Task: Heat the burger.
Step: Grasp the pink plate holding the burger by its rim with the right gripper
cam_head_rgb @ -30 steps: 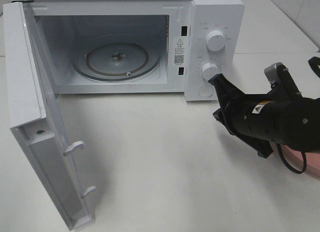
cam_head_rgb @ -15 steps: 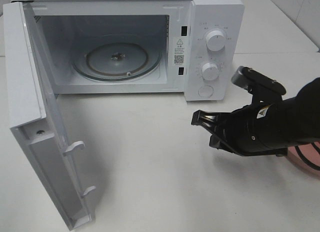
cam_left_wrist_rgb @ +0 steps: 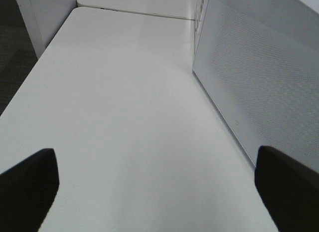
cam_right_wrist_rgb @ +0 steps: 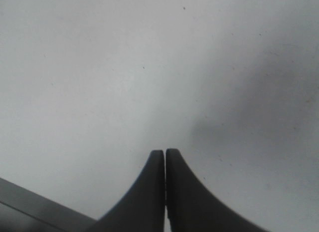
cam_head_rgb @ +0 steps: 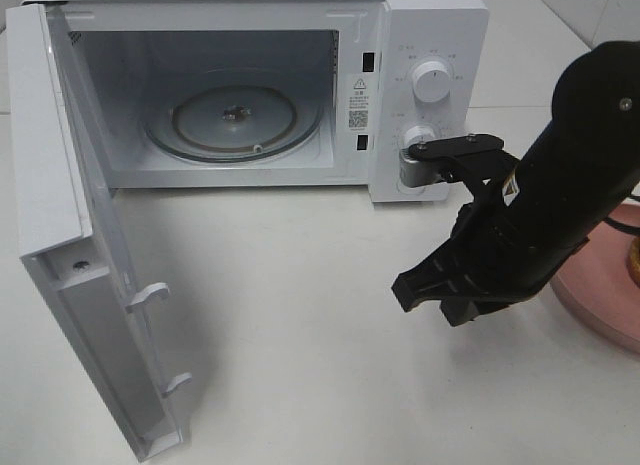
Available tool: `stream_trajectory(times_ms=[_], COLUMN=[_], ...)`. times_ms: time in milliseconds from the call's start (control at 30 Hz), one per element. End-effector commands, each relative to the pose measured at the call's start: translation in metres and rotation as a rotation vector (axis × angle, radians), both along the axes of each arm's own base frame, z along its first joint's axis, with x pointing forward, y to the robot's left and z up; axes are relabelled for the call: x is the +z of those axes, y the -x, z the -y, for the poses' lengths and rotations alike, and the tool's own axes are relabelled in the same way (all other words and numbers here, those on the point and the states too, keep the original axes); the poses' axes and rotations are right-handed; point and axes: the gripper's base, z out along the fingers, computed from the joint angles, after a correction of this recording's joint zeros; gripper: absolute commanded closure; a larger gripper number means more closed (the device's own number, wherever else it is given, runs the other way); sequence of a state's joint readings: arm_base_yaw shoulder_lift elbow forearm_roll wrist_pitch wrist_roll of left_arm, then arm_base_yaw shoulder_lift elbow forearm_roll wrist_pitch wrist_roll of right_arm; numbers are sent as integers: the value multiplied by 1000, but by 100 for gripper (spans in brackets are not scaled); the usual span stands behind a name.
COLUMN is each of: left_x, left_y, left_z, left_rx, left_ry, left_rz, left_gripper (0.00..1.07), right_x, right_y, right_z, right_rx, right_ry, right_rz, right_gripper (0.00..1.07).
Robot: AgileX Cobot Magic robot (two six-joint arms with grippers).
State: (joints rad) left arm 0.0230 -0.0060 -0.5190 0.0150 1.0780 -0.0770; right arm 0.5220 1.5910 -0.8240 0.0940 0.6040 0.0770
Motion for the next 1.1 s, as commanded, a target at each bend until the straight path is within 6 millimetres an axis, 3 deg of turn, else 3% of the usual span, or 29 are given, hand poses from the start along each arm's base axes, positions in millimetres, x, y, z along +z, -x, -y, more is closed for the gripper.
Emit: stream_trajectory(times_ms=[33,133,200,233,267,300,333,367,400,433,467,767,833,1100], left_x=[0,0,0,0,0,0,0,0,0,0,0,0,0,0], left_y=[2,2,2,2,2,2,2,2,2,2,2,2,2,2], left_z=[0,0,0,0,0,0,0,0,0,0,0,0,0,0], left_rx=[-2,-2,-2,-2,-2,-2,-2,-2,-2,-2,-2,-2,-2,-2], left_ry=[2,2,2,2,2,2,2,2,2,2,2,2,2,2], left_rz=[23,23,23,23,23,23,23,23,23,23,23,23,23,23], left_gripper=[6,6,6,6,6,6,6,6,6,6,6,6,6,6], right_x=[12,18,28,28,33,33,35,40,40,42,42,36,27,8], right_y=[-3,-6,-8,-8,-10,-10,-11,-12,-12,-15,-16,-22,-28,-38], right_z=[10,17,31,31,39,39,43,53,53,61,65,86,94,94], right_rx=[25,15,-11,-11,-22,-22,-28,-38,-38,-57,-64,-153,-182,-185], right_ry=[59,74,85,85,99,99,108,130,130,146,153,168,176,175], right_rz=[-25,-14,25,25,44,44,58,82,82,94,96,71,43,30], right_gripper=[101,97,82,82,66,66,55,32,32,13,5,6,8,9])
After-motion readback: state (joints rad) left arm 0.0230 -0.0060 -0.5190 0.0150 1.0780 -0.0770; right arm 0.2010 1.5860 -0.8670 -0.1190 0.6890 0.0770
